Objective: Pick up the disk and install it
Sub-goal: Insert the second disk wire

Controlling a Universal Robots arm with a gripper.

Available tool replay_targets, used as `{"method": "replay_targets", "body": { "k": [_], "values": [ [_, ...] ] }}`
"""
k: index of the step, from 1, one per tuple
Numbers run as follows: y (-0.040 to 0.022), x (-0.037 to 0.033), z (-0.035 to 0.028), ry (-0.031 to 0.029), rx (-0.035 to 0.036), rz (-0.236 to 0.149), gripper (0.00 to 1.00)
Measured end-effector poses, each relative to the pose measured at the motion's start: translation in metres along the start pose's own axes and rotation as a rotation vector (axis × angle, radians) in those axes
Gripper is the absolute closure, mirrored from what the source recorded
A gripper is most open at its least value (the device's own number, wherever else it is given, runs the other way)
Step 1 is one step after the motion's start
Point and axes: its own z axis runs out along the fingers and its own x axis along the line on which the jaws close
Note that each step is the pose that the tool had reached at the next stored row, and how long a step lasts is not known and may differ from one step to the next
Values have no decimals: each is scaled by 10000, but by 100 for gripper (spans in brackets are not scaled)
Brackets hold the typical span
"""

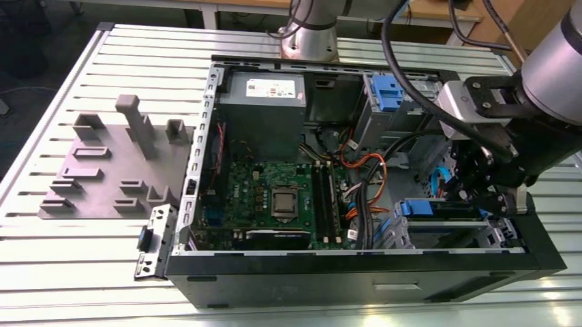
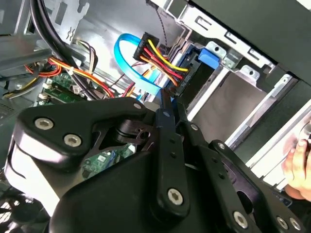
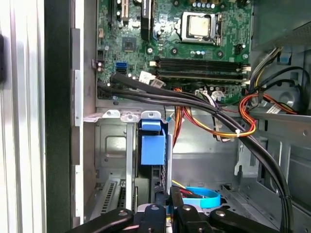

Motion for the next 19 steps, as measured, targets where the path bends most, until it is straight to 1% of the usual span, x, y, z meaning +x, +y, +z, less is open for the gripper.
{"method": "replay_targets", "body": {
  "k": [1,2,5,10,13,14,17,19],
  "values": [
    [10,1,-1,0,38,-15,84],
    [23,3,-1,-1,57,-25,84],
    [48,8,1,-6,60,-42,84],
    [50,57,18,-22,68,-41,84],
    [51,61,35,-45,76,-59,84],
    [52,63,39,-65,74,-82,84],
    [52,63,46,-204,70,-132,84],
    [52,62,49,-228,70,-131,84]
  ]
}}
